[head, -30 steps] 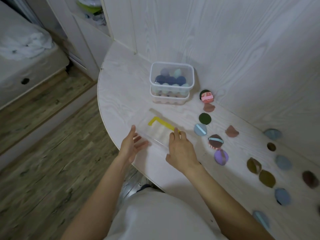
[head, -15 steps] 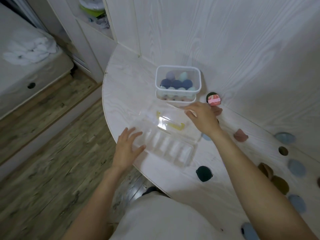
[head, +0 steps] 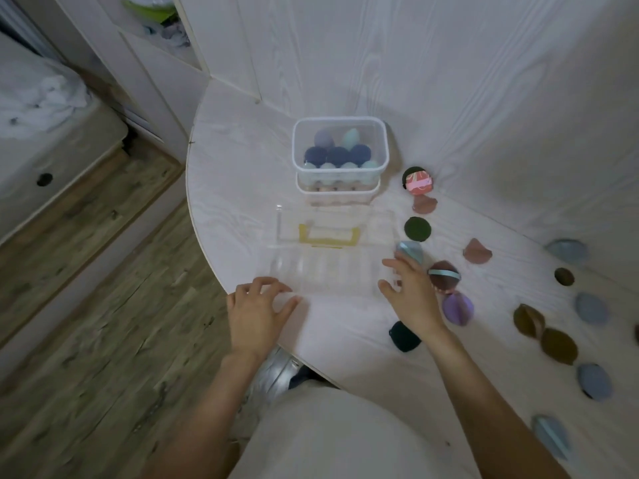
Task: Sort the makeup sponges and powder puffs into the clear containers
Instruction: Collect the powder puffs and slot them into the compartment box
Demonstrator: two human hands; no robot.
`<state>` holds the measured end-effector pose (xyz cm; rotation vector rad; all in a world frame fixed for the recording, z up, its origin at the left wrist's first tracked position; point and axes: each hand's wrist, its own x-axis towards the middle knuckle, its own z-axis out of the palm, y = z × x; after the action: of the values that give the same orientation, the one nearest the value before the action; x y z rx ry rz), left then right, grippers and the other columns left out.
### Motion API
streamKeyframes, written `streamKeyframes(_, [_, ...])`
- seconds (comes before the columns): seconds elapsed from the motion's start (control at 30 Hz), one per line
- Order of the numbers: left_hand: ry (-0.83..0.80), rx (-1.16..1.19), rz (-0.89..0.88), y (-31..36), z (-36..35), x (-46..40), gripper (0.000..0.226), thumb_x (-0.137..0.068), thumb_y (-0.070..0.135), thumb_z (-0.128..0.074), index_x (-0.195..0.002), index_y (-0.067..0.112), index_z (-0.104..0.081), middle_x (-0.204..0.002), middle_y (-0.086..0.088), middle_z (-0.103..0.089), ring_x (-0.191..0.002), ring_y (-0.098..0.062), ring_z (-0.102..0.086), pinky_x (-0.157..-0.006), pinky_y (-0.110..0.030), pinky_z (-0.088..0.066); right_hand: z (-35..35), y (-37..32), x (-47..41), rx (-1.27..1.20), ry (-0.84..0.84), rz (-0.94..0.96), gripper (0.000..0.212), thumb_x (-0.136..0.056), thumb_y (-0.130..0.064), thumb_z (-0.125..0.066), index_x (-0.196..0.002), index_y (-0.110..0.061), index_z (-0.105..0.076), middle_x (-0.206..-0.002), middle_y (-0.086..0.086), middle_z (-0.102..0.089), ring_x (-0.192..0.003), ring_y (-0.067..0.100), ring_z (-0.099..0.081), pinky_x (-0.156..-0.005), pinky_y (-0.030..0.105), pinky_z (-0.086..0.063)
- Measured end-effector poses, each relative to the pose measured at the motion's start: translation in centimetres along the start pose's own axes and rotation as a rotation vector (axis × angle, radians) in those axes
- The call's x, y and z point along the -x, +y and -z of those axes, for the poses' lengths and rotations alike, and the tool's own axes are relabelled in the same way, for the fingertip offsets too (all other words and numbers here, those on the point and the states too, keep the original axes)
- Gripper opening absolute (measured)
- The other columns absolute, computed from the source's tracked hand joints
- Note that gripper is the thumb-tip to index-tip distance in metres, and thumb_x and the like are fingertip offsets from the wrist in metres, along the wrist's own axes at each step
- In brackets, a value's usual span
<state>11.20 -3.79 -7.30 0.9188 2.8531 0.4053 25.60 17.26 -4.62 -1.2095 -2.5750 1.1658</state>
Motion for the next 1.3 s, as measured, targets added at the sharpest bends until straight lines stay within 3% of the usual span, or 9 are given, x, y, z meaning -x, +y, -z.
streamKeyframes(0.17, [-0.062,0.070,0.088,1.3,-0.8,-0.3,0.022,-0.080,0.043,-0.067,-0.099,0.031,-0.070,-0.128,-0.001,-0.054,-0.109,-0.033,-0.052,-0.093,-0.043,-0.034,0.1,0.9,-1.3,0.041,-0.009,0.080,0.041,-0.087,0.000,-0.058,-0.125,-0.016,-0.055,-0.150,-0.001,-0.030,-0.134,0.016,-0.035,-0.107,0.024,-0.033])
streamKeyframes(0.33, [0.093,0.111,0.051,3.7,0.0,0.0,0.036,-0.078,0.043,-0.062,-0.109,0.027,-0.065,-0.136,-0.009,-0.048,-0.130,-0.036,-0.035,-0.104,-0.053,-0.029,1.1,1.5,-1.0,-0.050,-0.011,0.120,0.037,-0.090,-0.011,-0.058,-0.126,-0.019,-0.054,-0.147,-0.002,-0.035,-0.125,0.020,-0.045,-0.102,0.035,-0.042])
streamKeyframes(0.5, [0.038,0.442,-0.318,8.9,1.7,-2.2,0.026,-0.086,0.030,-0.050,-0.105,0.022,-0.066,-0.124,0.001,-0.055,-0.121,-0.017,-0.042,-0.103,-0.013,-0.025,3.3,4.5,1.2,0.000,0.142,0.070,0.032,-0.091,-0.014,-0.058,-0.122,-0.017,-0.057,-0.129,0.001,-0.053,-0.116,0.018,-0.050,-0.091,0.022,-0.039])
streamKeyframes(0.6, [-0.182,0.539,-0.415,13.4,1.2,-5.2,0.024,-0.090,0.018,-0.056,-0.112,0.022,-0.062,-0.117,0.004,-0.060,-0.107,-0.011,-0.052,-0.091,-0.011,-0.033,3.8,6.6,2.6,0.060,0.154,-0.019,0.032,-0.089,-0.024,-0.060,-0.120,-0.019,-0.057,-0.113,0.000,-0.061,-0.104,0.015,-0.054,-0.088,0.025,-0.042])
streamKeyframes(0.77, [-0.399,0.276,-0.499,20.9,-3.3,-11.9,0.038,-0.091,0.018,-0.055,-0.129,0.017,-0.050,-0.126,-0.007,-0.056,-0.110,-0.021,-0.054,-0.092,-0.026,-0.040,3.6,7.6,2.9,0.351,-0.200,0.085,0.057,-0.081,-0.040,-0.067,-0.131,-0.025,-0.046,-0.127,0.000,-0.051,-0.119,0.018,-0.042,-0.110,0.037,-0.027])
streamKeyframes(0.9, [-0.471,-0.041,-0.514,23.9,-6.6,-14.1,0.046,-0.093,0.021,-0.049,-0.137,0.012,-0.038,-0.128,-0.016,-0.051,-0.110,-0.031,-0.050,-0.089,-0.038,-0.044,2.4,7.7,2.4,0.526,-0.439,0.240,0.056,-0.079,-0.034,-0.068,-0.130,-0.025,-0.047,-0.127,0.008,-0.042,-0.113,0.028,-0.039,-0.094,0.040,-0.037])
streamKeyframes(1.1, [-0.434,-0.190,-0.533,24.6,-8.3,-14.9,0.032,-0.094,0.015,-0.046,-0.126,0.013,-0.049,-0.125,-0.012,-0.051,-0.113,-0.026,-0.046,-0.088,-0.036,-0.046,2.8,9.4,3.2,0.333,-0.033,0.053,0.021,-0.088,-0.019,-0.056,-0.108,-0.012,-0.056,-0.115,0.007,-0.055,-0.105,0.023,-0.051,-0.084,0.032,-0.046])
streamKeyframes(1.17, [-0.415,-0.193,-0.574,24.5,-8.6,-14.9,0.031,-0.094,0.016,-0.049,-0.125,0.013,-0.051,-0.127,-0.012,-0.048,-0.114,-0.026,-0.045,-0.090,-0.036,-0.046,3.3,10.1,3.4,0.254,0.084,-0.047,0.019,-0.087,-0.020,-0.060,-0.104,-0.012,-0.058,-0.112,0.007,-0.059,-0.095,0.023,-0.057,-0.074,0.028,-0.045])
streamKeyframes(1.3, [-0.467,-0.140,-0.622,24.7,-8.8,-14.7,0.033,-0.093,0.021,-0.049,-0.125,0.014,-0.053,-0.126,-0.011,-0.049,-0.110,-0.026,-0.049,-0.088,-0.035,-0.046,4.1,10.4,3.9,0.162,0.124,-0.158,0.028,-0.089,-0.018,-0.058,-0.116,-0.014,-0.058,-0.117,0.005,-0.062,-0.097,0.023,-0.060,-0.081,0.028,-0.045])
